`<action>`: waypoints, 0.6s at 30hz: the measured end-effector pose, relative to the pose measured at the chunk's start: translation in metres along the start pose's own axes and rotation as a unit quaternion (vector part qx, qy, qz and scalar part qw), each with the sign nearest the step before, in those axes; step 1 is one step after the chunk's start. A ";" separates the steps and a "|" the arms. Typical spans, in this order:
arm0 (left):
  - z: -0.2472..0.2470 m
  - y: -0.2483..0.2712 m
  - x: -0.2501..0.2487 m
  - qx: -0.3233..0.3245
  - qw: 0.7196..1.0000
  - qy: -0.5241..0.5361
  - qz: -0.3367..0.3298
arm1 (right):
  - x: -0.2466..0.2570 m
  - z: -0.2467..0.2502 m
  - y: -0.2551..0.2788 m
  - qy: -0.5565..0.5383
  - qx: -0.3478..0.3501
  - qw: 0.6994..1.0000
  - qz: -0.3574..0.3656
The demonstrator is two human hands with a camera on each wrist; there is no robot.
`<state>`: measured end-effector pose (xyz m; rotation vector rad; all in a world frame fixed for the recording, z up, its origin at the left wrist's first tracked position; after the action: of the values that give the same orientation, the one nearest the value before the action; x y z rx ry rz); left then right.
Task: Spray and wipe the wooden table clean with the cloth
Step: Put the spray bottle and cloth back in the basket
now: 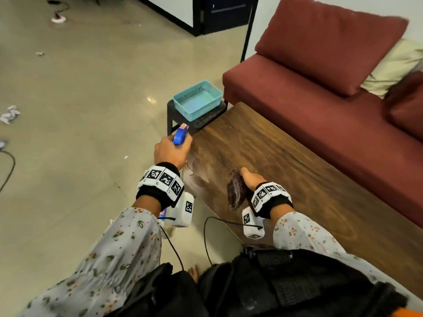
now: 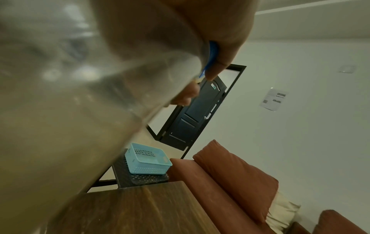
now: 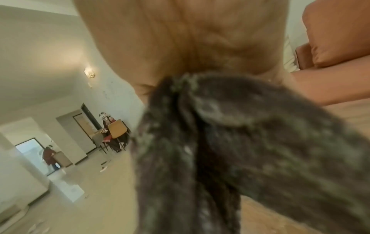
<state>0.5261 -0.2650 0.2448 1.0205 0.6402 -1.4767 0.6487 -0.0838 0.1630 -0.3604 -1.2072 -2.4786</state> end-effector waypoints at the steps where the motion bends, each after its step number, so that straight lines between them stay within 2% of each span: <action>1: 0.006 -0.011 0.001 -0.002 1.000 0.006 0.003 | 0.014 -0.002 -0.003 -0.010 0.003 1.000 -0.002; 3: 0.014 -0.028 0.000 0.003 1.000 0.014 0.009 | 0.038 -0.003 -0.011 0.013 0.012 1.000 0.014; 8: 0.024 -0.081 -0.001 -0.004 1.000 0.013 0.008 | 0.094 0.005 -0.038 0.174 0.030 0.983 0.043; 12: 0.028 -0.133 -0.008 -0.006 1.000 0.011 0.011 | 0.135 0.006 -0.071 0.150 -0.003 0.988 0.035; 14: 0.030 -0.162 -0.016 0.001 1.000 0.003 0.007 | 0.160 0.010 -0.084 0.104 -0.013 0.994 0.027; 18: 0.029 -0.217 -0.036 0.017 1.000 -0.014 -0.005 | 0.204 0.025 -0.113 -0.012 0.010 1.000 0.012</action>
<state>0.3071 -0.2337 0.2551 1.0212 0.6029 -1.5126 0.4185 -0.0415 0.1747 -0.3976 -1.2293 -2.4464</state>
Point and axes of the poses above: each hand's wrist, its own y-axis away from the middle knuckle, its own z-axis out of the back of the hand, x = y × z, the point moved 1 cm from there along -y, towards the middle knuckle, and after that the axes turned 2 degrees about -x, right-handed, at the moved point
